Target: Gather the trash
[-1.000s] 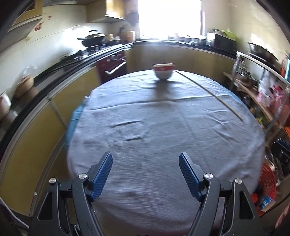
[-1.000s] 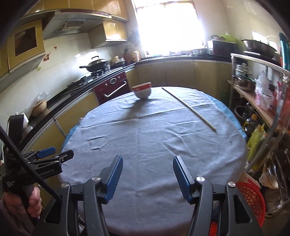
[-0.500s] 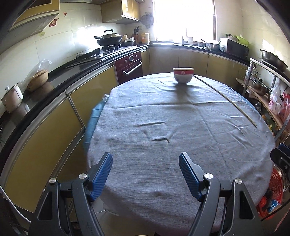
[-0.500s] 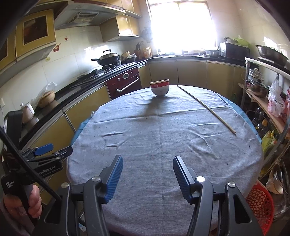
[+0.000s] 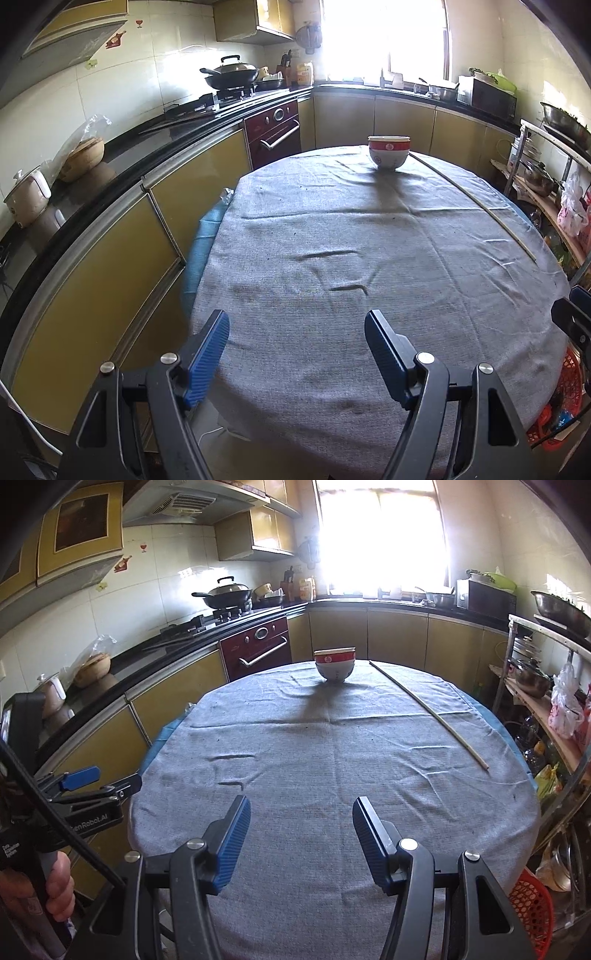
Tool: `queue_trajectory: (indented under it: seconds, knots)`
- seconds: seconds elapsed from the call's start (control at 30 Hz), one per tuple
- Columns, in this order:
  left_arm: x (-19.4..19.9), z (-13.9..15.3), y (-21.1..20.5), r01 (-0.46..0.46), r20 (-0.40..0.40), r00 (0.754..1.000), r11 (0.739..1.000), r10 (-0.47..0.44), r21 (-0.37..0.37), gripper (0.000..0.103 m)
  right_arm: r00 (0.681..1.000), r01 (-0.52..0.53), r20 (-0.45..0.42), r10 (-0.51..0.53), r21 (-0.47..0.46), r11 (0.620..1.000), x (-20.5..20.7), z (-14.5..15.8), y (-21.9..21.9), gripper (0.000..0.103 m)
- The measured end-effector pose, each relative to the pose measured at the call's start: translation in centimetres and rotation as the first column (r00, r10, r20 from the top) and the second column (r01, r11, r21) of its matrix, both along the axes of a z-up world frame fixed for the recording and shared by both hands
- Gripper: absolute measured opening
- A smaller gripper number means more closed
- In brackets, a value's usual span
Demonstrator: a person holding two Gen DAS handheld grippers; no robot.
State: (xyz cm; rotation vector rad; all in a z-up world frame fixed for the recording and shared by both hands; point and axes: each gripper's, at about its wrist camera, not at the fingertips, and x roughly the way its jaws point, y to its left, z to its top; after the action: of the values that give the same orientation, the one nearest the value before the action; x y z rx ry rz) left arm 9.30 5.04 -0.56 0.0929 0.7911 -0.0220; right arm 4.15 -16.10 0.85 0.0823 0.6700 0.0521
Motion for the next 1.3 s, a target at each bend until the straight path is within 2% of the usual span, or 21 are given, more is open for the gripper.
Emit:
queue_trajectory:
  seconds: [0.47,0.73,1.3]
  knots:
    - [0.6,0.5,-0.6,0.045,-0.014,0.999,0.998,-0.045,0.038,0.076,0.999,0.042,-0.005,-0.042,0.025,0.999,2.2,-0.4,-0.8,0.062]
    - [0.5,1.4,-1.2,0.033,-0.001,0.999,0.997,-0.033,0.067,0.076,0.999,0.053,0.002,-0.053,0.052,0.997,3.1,-0.5,-1.8,0.062]
    - [-1.2,3.1,-6.9,0.076,0.040,0.996,0.992,-0.080,0.097,0.076,0.999,0.041,0.024,-0.041,0.019,0.999,0.0,-1.1,-5.1,0.062]
